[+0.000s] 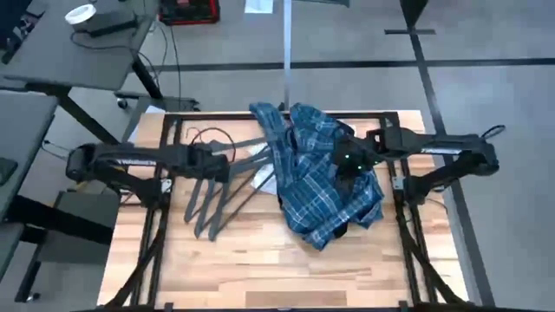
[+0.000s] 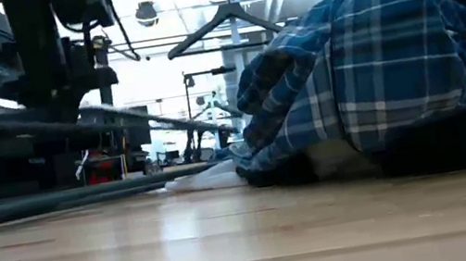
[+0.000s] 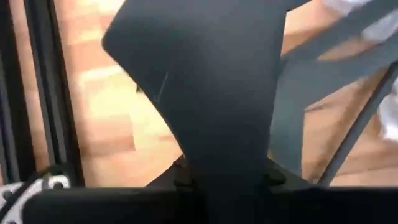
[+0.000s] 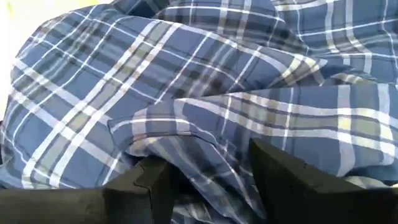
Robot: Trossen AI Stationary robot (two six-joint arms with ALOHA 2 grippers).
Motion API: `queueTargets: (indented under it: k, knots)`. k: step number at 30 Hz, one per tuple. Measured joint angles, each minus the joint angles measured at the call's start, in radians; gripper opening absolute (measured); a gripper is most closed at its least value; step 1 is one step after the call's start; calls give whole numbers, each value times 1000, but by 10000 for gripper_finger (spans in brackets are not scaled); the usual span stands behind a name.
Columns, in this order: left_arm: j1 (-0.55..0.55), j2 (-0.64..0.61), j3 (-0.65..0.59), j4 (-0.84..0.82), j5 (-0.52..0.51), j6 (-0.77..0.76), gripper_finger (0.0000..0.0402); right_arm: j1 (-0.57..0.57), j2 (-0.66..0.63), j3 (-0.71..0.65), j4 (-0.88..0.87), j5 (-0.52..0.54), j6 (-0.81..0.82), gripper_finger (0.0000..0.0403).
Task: Hang clothes
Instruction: Unhang the blue long sleeve polo from the rack
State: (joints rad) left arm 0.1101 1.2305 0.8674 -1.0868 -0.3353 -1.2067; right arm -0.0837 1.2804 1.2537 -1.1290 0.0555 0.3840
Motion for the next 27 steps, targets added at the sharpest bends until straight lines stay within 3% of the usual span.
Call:
queueTargets:
  k: [13, 18, 22, 27]
  knots:
    - [9, 0, -7, -40, 236, 190, 122, -2, 0, 0, 0, -5, 61, 177]
    - [9, -6, 4, -52, 415, 310, 144, -2, 0, 3, -6, -8, 20, 177]
    - [-7, -21, 99, -93, 505, 375, 145, 1, 0, 69, -62, -14, -46, 177]
    - [-23, -20, 328, -166, 464, 492, 145, 14, -5, 208, -92, -14, -93, 177]
